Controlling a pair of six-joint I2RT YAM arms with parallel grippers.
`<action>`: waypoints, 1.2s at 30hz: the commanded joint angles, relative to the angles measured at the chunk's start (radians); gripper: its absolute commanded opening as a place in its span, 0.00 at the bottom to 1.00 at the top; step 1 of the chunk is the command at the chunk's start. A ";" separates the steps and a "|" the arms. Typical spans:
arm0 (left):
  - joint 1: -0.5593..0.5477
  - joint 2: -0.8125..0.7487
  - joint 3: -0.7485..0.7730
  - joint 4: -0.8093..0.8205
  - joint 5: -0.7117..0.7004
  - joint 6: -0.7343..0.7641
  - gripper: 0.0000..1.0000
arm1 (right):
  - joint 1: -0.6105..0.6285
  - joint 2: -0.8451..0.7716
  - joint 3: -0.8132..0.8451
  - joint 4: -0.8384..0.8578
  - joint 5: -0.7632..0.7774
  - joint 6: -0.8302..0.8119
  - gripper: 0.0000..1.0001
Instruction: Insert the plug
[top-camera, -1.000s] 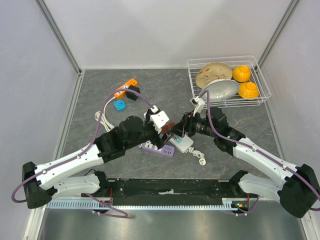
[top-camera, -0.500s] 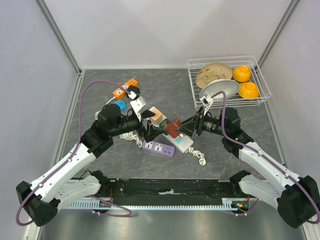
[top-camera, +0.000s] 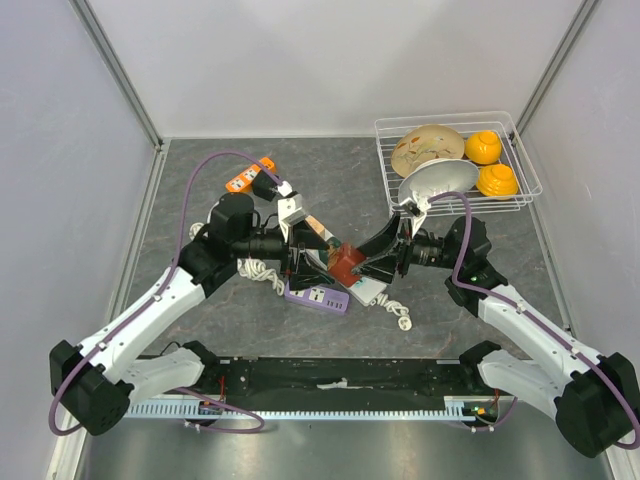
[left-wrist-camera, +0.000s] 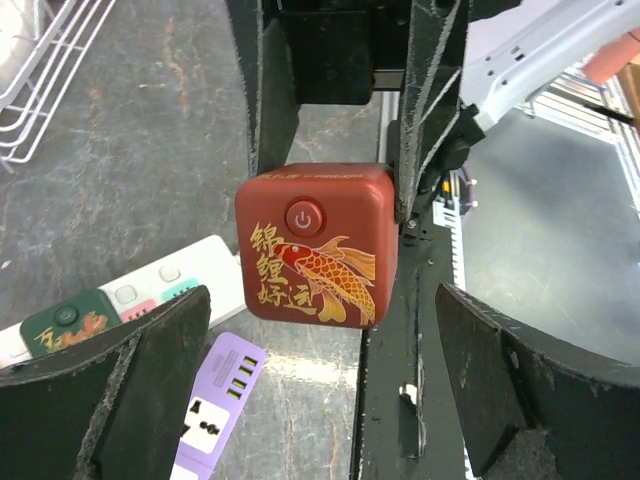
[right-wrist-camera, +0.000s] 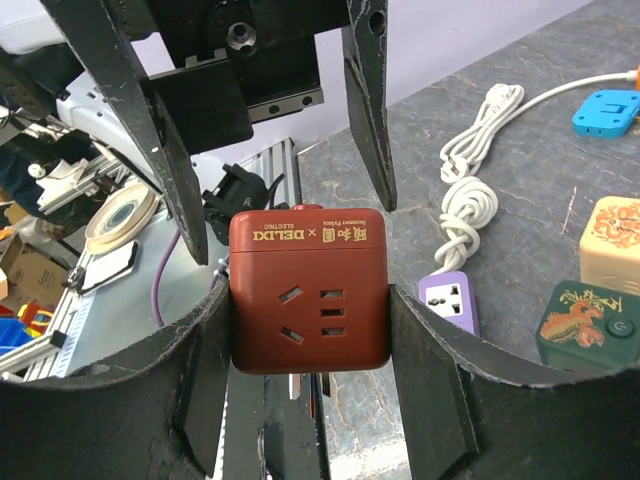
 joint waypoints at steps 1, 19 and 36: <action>0.002 0.014 0.045 0.054 0.117 -0.033 0.99 | -0.001 -0.004 0.002 0.112 -0.070 -0.009 0.00; -0.016 0.115 0.068 0.129 0.124 -0.142 0.74 | 0.000 0.022 -0.006 0.133 -0.073 -0.015 0.00; -0.035 0.115 0.105 -0.085 -0.113 -0.075 0.02 | -0.010 -0.041 0.045 -0.238 0.143 -0.205 0.82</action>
